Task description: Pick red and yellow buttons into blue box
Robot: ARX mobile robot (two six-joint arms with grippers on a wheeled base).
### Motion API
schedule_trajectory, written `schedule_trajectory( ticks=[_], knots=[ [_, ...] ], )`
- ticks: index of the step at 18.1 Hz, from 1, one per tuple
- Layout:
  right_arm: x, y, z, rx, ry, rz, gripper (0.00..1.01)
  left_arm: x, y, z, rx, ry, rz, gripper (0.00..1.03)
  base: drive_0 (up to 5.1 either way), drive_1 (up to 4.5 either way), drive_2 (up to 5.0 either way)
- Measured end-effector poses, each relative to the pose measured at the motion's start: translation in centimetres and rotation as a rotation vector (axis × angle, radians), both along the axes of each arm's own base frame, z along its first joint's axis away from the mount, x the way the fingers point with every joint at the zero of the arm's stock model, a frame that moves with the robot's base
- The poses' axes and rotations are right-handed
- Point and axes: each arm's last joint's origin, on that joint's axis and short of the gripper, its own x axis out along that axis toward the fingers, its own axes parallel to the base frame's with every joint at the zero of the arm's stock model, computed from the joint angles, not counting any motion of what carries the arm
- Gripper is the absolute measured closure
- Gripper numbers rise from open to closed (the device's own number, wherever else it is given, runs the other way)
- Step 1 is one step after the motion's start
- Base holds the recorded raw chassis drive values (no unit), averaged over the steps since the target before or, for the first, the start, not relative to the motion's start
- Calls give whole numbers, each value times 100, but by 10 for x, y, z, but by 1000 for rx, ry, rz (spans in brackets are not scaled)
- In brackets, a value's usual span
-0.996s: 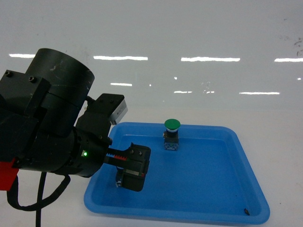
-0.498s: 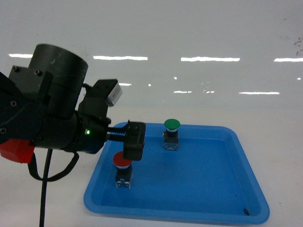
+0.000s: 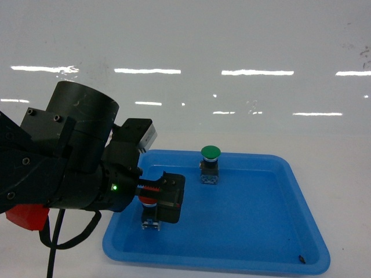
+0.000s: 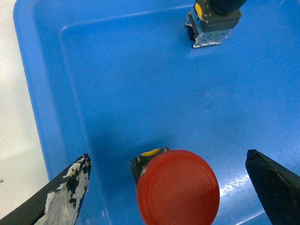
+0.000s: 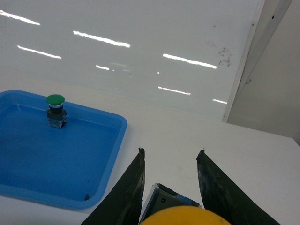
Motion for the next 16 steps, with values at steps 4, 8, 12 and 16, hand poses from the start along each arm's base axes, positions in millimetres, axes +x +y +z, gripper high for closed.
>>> schedule_trajectory(
  ticks=[4,8,12,16],
  knots=[
    [0,0,0,0,0,0,71,-2,2,-6,3,-4,7,5,0,0,0],
    [0,0,0,0,0,0,71,-3,1,-7,-13,-14,-3,33,0,0,0],
    [0,0,0,0,0,0,71,-4,-2,-9,-40,5,-25,68,0,0,0],
    [0,0,0,0,0,0,71,-3,-4,-7,-60,-19,-26,70,0,0,0]
  ],
)
